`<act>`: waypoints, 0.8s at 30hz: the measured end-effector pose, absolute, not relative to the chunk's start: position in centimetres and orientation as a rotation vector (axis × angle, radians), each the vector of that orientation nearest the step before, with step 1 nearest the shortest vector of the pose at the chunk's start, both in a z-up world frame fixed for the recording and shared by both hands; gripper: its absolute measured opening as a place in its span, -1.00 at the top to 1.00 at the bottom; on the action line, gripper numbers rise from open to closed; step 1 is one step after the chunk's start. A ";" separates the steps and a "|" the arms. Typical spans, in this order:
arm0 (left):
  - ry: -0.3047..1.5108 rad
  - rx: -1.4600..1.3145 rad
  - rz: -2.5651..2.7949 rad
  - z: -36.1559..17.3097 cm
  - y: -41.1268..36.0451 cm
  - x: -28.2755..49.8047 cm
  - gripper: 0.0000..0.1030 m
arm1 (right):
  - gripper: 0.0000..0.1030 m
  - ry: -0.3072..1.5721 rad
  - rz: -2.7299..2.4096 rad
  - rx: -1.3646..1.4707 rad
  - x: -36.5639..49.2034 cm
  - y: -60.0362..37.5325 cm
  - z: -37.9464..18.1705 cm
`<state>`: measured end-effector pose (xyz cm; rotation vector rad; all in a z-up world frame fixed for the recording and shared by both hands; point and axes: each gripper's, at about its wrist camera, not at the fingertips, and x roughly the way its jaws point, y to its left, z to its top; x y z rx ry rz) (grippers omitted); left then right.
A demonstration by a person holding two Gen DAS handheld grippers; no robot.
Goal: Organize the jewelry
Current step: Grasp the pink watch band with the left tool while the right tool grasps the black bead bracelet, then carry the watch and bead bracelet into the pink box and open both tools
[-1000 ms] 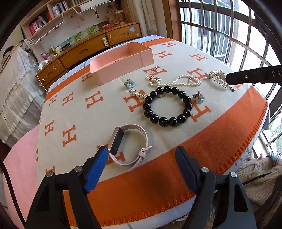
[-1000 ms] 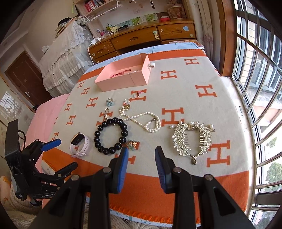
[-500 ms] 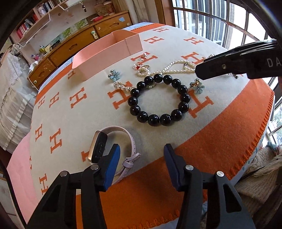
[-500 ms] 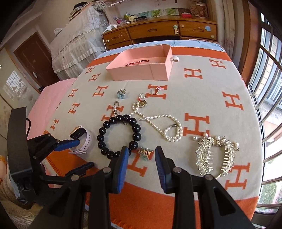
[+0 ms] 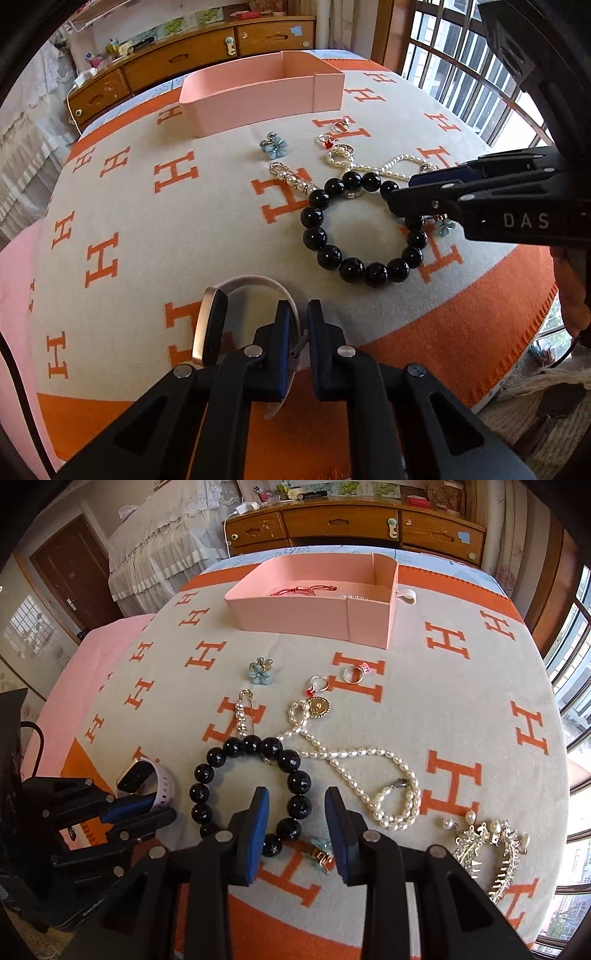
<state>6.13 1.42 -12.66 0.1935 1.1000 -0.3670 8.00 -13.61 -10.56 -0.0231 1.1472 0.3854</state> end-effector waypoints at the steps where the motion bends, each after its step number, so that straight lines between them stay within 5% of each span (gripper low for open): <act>1: 1.100 0.184 -0.364 -12.6 1.6 6.1 0.87 | 0.39 1.156 0.381 -0.035 8.1 -13.4 -10.8; 9: 1.090 0.136 -0.344 -12.2 2.4 6.4 0.90 | 0.40 1.115 0.363 -0.159 8.1 -11.8 -11.1; 10: 1.087 0.131 -0.342 -12.1 2.5 6.4 0.90 | 0.44 1.108 0.361 -0.170 8.1 -11.7 -11.1; 11: 1.083 0.128 -0.342 -12.0 2.5 6.3 0.90 | 0.72 1.104 0.356 -0.176 8.1 -11.7 -11.1; 24: 1.086 0.021 -0.361 -10.6 4.1 6.8 0.91 | 0.71 0.992 0.432 -0.083 7.2 -11.6 -6.5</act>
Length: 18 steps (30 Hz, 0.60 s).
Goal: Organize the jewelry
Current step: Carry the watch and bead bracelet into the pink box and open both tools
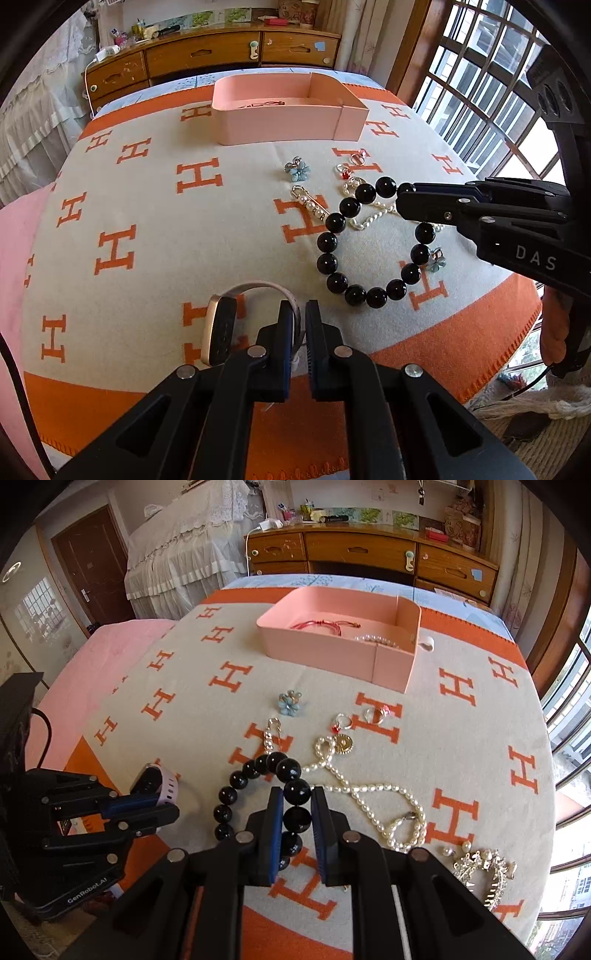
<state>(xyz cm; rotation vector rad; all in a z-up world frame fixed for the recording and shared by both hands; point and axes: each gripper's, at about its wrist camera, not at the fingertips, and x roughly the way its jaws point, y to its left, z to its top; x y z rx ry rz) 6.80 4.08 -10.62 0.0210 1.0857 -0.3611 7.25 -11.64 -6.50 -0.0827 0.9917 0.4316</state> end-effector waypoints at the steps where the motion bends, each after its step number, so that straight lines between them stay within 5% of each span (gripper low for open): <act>1: 1.086 0.004 -0.365 -10.2 4.4 7.1 0.91 | 0.71 0.979 0.438 -0.081 7.3 -11.5 -5.9; 18: 0.960 -0.097 -0.349 0.8 8.3 17.1 0.91 | 0.71 0.788 0.382 0.024 15.4 -13.0 4.2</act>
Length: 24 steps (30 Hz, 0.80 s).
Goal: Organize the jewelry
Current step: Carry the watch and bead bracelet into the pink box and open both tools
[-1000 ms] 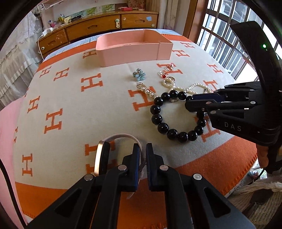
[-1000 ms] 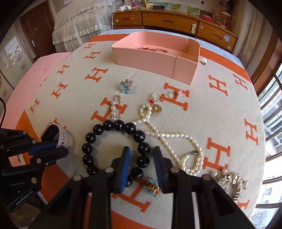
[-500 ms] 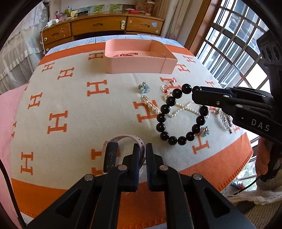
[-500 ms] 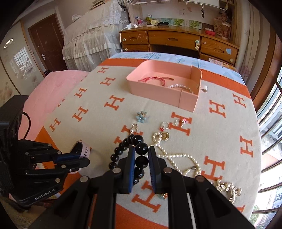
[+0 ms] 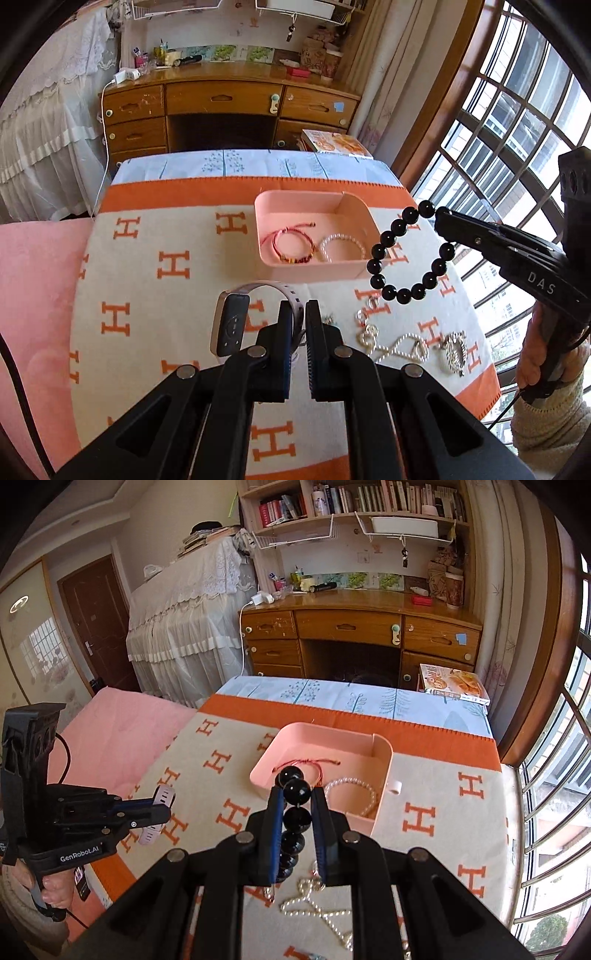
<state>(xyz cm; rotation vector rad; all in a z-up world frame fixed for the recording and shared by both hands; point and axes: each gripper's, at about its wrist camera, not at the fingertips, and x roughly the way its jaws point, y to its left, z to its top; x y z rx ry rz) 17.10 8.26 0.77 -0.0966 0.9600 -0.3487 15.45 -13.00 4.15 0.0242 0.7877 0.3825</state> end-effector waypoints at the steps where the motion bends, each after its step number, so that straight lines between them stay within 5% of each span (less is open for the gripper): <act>1: 0.956 -0.100 -0.349 1.2 8.2 17.9 0.91 | 0.71 0.790 0.372 0.030 16.4 -13.0 4.1; 15: 0.994 -0.110 -0.294 -1.2 5.0 27.3 0.91 | 0.70 0.943 0.259 0.171 26.4 -13.2 -4.2; 24: 1.012 -0.054 -0.319 -3.0 1.3 30.0 0.91 | 0.65 1.014 0.220 0.165 25.1 -16.6 -5.8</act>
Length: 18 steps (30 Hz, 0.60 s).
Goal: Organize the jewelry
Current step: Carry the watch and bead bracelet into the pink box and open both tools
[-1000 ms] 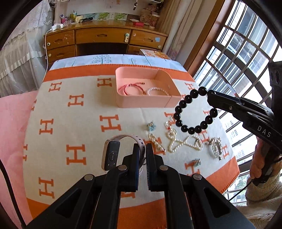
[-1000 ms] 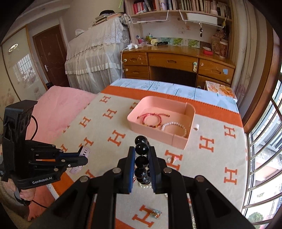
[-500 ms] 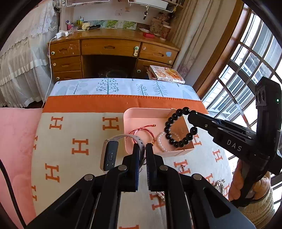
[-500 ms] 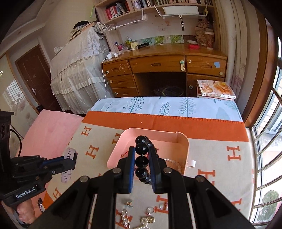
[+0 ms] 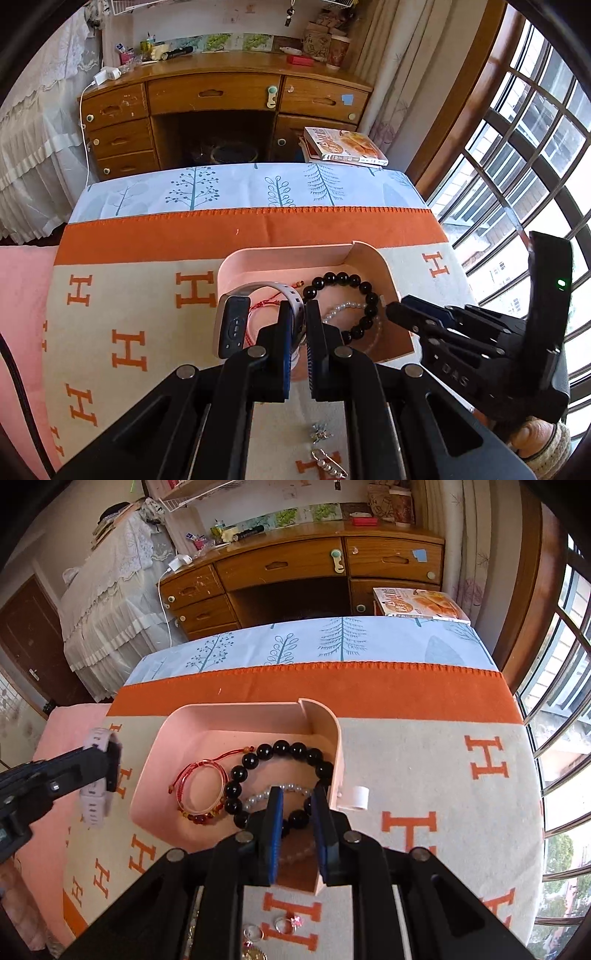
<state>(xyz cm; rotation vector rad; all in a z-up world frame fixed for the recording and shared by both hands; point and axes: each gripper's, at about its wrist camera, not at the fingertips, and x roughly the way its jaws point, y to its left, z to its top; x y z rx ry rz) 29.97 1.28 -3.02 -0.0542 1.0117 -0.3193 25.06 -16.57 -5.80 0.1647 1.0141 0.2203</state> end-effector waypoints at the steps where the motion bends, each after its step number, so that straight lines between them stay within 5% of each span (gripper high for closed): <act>1: 1.012 -0.041 -0.317 -3.3 0.8 30.3 0.91 | 0.63 1.002 0.226 0.176 24.4 -16.9 -5.4; 13: 1.086 0.173 -0.242 -8.4 -3.5 33.9 0.83 | 0.59 0.906 0.259 0.195 19.1 -18.6 -3.1; 15: 1.082 0.206 -0.221 -8.9 -4.0 34.0 0.75 | 0.59 0.897 0.258 0.184 18.9 -18.6 -3.0; 18: 1.060 0.241 -0.213 -8.9 -4.2 33.7 0.31 | 0.59 0.897 0.267 0.187 18.7 -18.5 -3.1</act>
